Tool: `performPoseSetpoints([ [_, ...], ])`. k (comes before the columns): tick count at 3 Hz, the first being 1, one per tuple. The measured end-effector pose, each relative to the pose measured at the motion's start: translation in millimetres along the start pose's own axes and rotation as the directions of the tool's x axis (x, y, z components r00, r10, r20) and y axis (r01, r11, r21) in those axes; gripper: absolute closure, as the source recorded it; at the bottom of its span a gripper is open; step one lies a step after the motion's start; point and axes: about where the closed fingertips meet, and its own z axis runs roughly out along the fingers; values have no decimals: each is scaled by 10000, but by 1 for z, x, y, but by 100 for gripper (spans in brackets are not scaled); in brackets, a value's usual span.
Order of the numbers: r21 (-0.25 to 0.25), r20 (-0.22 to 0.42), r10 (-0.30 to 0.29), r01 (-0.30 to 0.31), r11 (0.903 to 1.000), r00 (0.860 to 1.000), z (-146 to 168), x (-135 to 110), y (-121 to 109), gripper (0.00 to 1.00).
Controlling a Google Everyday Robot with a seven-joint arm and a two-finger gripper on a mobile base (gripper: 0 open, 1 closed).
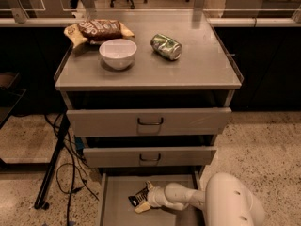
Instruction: Pick rxbar chocolate from bottom drawer and place on counter
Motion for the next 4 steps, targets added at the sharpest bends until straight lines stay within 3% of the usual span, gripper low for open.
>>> performPoseSetpoints([
  [2, 0, 0, -1, 1, 10000, 10000, -12, -11, 0, 100],
  [3, 253, 275, -497, 490, 9985, 9984, -27, -25, 3, 100],
  [4, 332, 598, -1019, 1001, 9944, 9930, -43, -36, 20, 100],
])
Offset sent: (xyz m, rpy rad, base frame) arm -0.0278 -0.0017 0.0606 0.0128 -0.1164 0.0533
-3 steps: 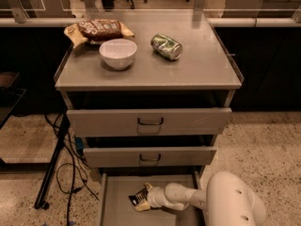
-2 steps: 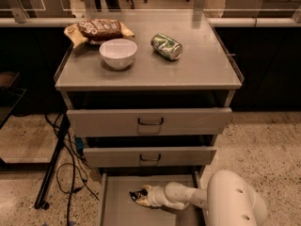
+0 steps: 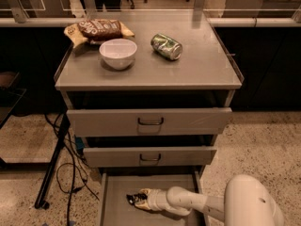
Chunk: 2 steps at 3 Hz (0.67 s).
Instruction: Pick rxbar chocolate from bottom drawer and place on counter
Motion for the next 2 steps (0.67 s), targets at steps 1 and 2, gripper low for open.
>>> performPoseSetpoints([
  [1, -39, 14, 6, -6, 10000, 10000, -1, 0, 3, 100],
  [2, -295, 76, 273, -271, 9992, 9996, 0, 1, 3, 100],
])
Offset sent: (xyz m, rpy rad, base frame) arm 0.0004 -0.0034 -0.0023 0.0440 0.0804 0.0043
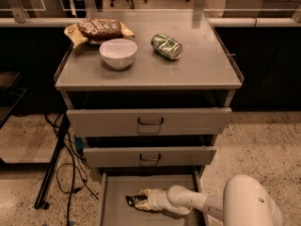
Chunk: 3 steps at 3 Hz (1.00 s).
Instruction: Pick rxbar chocolate from bottom drawer and place on counter
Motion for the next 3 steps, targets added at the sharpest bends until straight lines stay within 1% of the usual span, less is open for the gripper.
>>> performPoseSetpoints([
  [1, -61, 104, 290, -290, 9996, 9995, -29, -2, -13, 100],
  [2, 137, 187, 281, -284, 9995, 9994, -73, -10, -30, 100],
  [3, 224, 285, 216, -222, 9995, 9994, -113, -21, -39, 100],
])
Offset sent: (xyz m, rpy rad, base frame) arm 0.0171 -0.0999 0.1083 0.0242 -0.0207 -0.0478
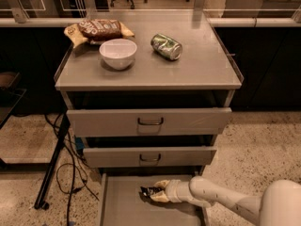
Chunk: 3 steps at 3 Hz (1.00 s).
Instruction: Pick rxbar chocolate from bottom drawer and place on counter
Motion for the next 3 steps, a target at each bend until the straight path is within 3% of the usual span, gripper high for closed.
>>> performPoseSetpoints([
  [2, -185, 41, -454, 454, 9988, 9990, -60, -35, 10, 100],
  [3, 99, -272, -1305, 1308, 9914, 9911, -108, -81, 11, 100],
])
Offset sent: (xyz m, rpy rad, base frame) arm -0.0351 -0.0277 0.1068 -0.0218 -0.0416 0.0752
